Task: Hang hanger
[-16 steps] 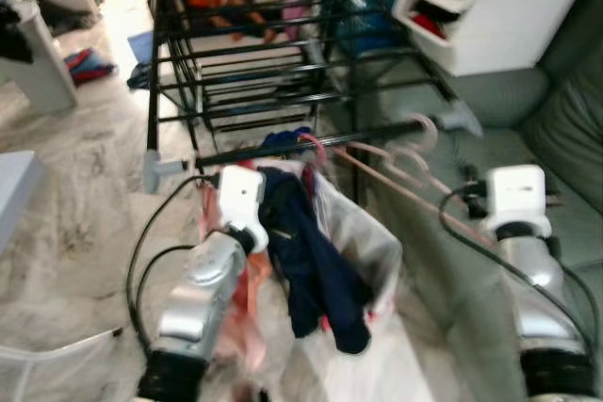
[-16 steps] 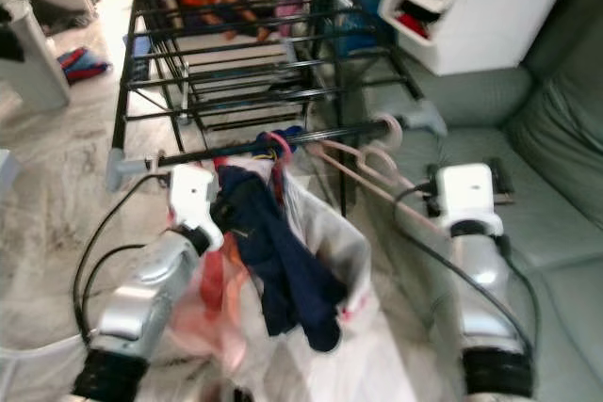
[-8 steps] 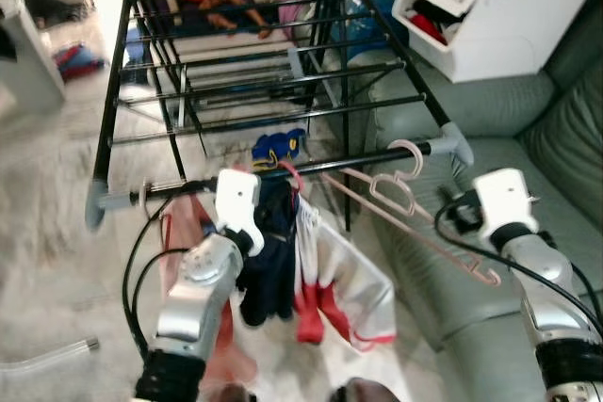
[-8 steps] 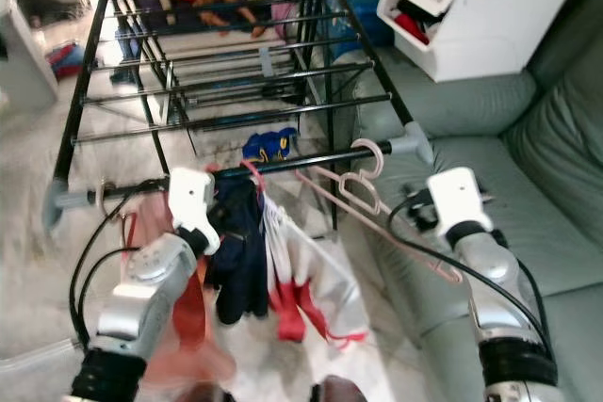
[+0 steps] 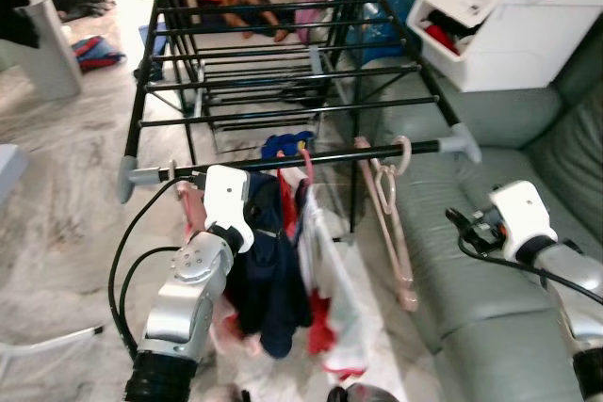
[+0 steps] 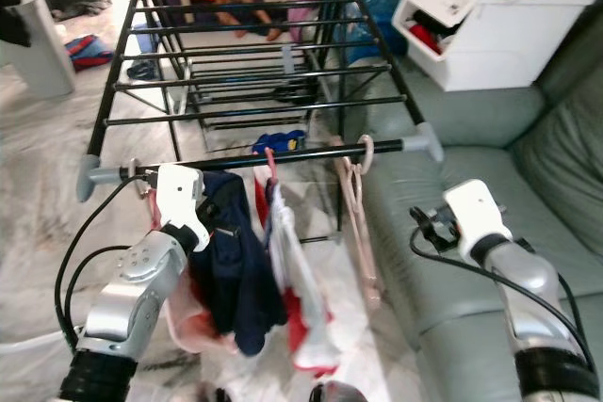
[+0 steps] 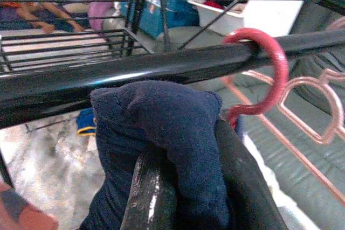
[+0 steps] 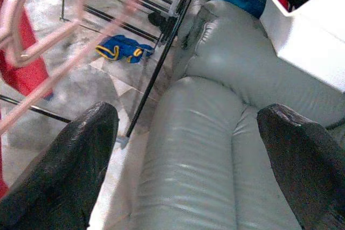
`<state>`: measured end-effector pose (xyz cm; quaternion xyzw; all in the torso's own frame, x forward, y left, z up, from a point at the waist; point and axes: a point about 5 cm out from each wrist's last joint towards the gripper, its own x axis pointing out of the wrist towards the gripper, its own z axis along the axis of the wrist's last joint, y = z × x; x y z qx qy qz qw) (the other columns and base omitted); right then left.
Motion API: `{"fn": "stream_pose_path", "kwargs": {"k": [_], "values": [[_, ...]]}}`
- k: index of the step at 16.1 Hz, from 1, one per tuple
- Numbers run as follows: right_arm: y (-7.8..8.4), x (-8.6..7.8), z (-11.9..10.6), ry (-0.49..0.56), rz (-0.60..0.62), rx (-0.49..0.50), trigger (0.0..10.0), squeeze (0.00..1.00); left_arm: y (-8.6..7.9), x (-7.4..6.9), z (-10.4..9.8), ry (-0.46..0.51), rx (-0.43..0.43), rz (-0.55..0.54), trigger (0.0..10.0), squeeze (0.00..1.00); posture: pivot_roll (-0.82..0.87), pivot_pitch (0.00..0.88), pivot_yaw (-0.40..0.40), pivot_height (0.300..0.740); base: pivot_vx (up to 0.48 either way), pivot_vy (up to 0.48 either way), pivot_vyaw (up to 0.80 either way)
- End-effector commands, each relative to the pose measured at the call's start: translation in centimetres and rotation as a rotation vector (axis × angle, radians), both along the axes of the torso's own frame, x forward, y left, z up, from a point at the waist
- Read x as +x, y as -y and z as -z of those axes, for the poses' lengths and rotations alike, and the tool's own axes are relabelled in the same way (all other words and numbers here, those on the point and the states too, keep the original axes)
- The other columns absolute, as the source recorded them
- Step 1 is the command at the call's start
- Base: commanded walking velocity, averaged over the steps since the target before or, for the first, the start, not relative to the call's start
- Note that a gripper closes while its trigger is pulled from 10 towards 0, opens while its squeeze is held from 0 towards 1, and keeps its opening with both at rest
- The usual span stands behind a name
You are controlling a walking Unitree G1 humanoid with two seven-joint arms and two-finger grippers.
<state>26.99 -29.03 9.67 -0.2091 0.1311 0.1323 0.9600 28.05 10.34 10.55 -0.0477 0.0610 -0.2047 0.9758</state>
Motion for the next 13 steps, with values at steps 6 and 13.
{"fn": "stream_pose_path", "kwargs": {"k": [6, 13], "values": [[-1.6, -1.2, -2.9, -0.046, -0.192, 0.303, 10.0, 0.0, 0.6, 0.0, -0.7, 0.016, 0.007, 0.018, 10.0, 0.0, -0.05, 0.0, 0.013, 0.74, 0.0, 0.0, 0.0], [-6.9, -0.5, -1.6, -0.08, -0.221, 0.321, 10.0, 0.0, 0.8, -0.1, -0.7, 0.003, -0.01, 0.015, 10.0, 0.0, -0.05, 0.0, 0.01, 0.74, 0.0, 0.0, 0.0]]}}
